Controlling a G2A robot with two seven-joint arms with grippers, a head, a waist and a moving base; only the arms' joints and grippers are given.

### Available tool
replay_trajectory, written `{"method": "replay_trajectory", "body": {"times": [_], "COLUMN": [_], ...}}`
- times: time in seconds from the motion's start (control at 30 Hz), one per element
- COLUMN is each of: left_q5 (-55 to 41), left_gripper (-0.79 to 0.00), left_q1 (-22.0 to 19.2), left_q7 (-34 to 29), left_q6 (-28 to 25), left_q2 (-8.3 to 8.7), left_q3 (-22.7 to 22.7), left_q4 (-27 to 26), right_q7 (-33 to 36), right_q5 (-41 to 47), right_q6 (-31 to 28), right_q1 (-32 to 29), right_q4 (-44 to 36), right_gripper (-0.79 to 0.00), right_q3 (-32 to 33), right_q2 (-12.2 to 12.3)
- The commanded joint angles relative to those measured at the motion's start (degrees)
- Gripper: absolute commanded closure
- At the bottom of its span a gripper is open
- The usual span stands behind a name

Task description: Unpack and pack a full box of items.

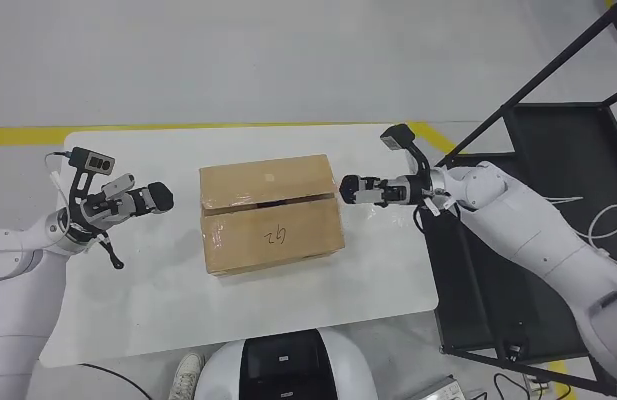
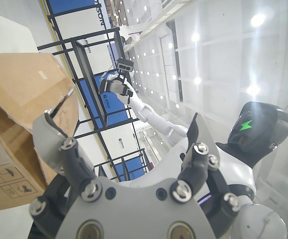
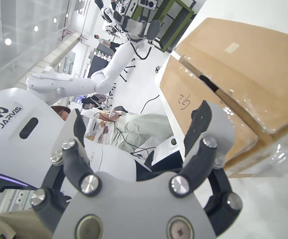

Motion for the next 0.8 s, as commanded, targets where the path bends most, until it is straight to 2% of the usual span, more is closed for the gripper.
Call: {"method": "replay_trajectory", "body": {"times": [0.0,0.23,0.4,0.77], "left_q5": [1.6,10.8,14.7,14.6], "left_gripper": [-0.785,-0.785,-0.785,-0.785], "left_q1": [2.2,6.8,8.0,8.0], "left_q7": [-1.7,-4.1,-5.0,-5.0], "left_q6": [-0.2,-2.4,-2.0,-1.9], "left_q2": [0.48,1.71,2.18,2.21], "left_q3": [-1.8,-5.8,-5.6,-5.7], "left_q4": [-2.1,-5.7,-8.4,-8.5], "right_q7": [1.2,3.3,3.4,3.4], "right_q5": [0.1,2.4,2.2,2.2], "right_q6": [1.2,3.3,3.4,3.4], "right_q1": [0.7,1.8,1.9,1.9], "right_q4": [2.6,7.3,7.6,7.6], "right_gripper": [-0.785,-0.785,-0.785,-0.785], "right_q3": [-0.3,-1.4,-1.4,-1.4], "right_q2": [-0.9,-4.2,-4.3,-4.3]}}
